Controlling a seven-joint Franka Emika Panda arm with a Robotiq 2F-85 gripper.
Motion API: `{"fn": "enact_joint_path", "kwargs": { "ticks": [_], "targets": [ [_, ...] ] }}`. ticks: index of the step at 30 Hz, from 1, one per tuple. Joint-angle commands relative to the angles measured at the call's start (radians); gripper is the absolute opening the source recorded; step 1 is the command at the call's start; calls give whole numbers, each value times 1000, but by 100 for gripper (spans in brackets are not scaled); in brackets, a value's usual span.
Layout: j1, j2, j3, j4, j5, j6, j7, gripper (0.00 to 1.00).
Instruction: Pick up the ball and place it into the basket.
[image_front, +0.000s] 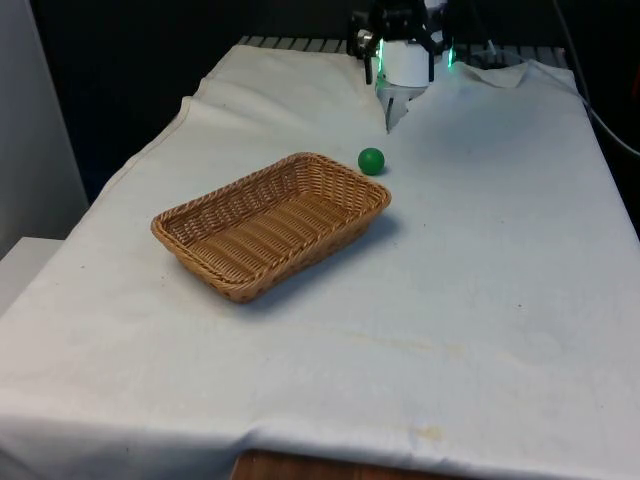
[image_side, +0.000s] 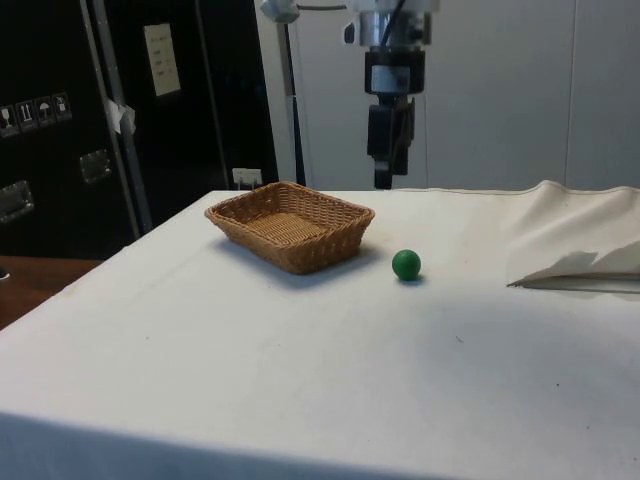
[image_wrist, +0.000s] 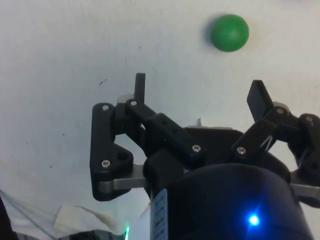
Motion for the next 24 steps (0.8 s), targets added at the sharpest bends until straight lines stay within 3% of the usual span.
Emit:
{"fn": "enact_joint_path", "kwargs": {
  "ticks": [1, 5, 6, 7, 15, 16, 17, 23, 24],
  "targets": [
    [9, -2, -7, -13, 18, 23, -13, 100],
    [11, 13, -9, -35, 38, 63, -27, 100],
    [0, 17, 0, -30, 20, 52, -15, 100],
    [12, 18, -9, -39, 42, 73, -31, 100],
    [18, 78, -8, -62, 114, 151, -90, 100],
    [5, 82, 0, -52, 89, 134, -72, 100],
    [19, 86, -7, -63, 125, 159, -98, 100],
    [27, 140, -2, -71, 200, 209, -157, 100],
    [14, 149, 3, -62, 173, 196, -140, 100]
  ]
}}
